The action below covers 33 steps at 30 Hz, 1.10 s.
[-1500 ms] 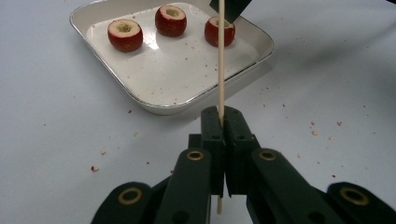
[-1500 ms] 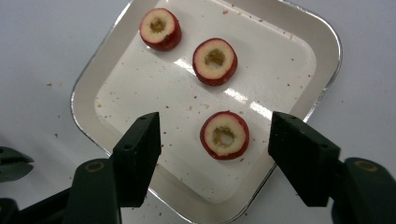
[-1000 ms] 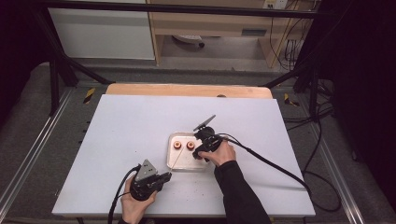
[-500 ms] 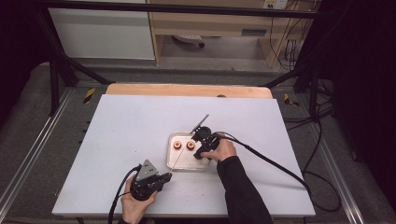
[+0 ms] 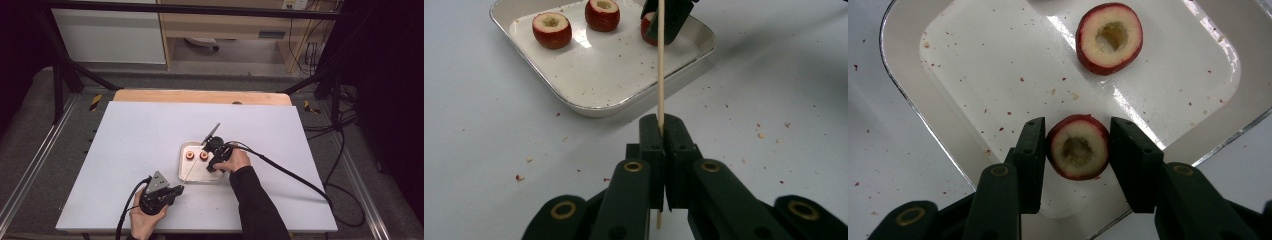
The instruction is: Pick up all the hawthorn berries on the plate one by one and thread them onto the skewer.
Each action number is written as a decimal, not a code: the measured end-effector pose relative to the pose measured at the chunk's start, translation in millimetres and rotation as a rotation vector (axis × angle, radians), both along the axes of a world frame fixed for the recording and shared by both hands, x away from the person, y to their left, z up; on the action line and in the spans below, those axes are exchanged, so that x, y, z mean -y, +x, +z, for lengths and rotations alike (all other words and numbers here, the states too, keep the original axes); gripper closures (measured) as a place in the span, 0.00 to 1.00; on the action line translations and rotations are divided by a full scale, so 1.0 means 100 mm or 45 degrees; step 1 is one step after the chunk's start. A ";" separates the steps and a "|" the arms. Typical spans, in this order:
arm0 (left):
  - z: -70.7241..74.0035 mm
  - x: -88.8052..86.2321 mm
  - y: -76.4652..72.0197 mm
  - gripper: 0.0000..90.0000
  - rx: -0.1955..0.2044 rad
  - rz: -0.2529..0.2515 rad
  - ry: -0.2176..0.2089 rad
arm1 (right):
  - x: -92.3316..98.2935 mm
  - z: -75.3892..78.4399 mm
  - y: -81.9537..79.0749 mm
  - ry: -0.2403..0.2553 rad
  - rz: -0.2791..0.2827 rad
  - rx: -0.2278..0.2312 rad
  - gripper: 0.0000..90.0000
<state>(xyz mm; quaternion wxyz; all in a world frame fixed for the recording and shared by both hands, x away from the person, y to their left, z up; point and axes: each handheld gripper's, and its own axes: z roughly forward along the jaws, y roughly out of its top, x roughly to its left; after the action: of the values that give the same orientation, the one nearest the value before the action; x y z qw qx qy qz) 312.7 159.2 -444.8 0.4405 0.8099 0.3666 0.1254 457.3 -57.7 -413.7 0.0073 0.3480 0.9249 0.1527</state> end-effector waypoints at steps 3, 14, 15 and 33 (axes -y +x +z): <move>0.00 0.00 0.00 0.98 0.002 0.001 -0.005 | 0.01 0.03 0.00 0.013 -0.024 0.000 0.67; 0.04 0.04 -0.04 0.98 0.022 0.029 -0.058 | 0.25 0.41 -0.12 0.315 -0.262 0.140 0.67; 0.04 0.06 -0.05 0.98 0.023 0.035 -0.074 | 0.32 0.47 -0.16 0.395 -0.302 0.178 0.67; 0.08 0.41 -0.05 0.98 0.007 0.112 -0.147 | 0.71 0.46 -0.46 1.049 -0.595 0.374 0.67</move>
<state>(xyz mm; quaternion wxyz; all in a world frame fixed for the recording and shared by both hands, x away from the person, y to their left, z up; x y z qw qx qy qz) 308.2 118.5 -437.3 0.4815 0.7660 0.4071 0.1252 411.8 -129.1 -367.9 0.0333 0.4948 0.6742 0.5473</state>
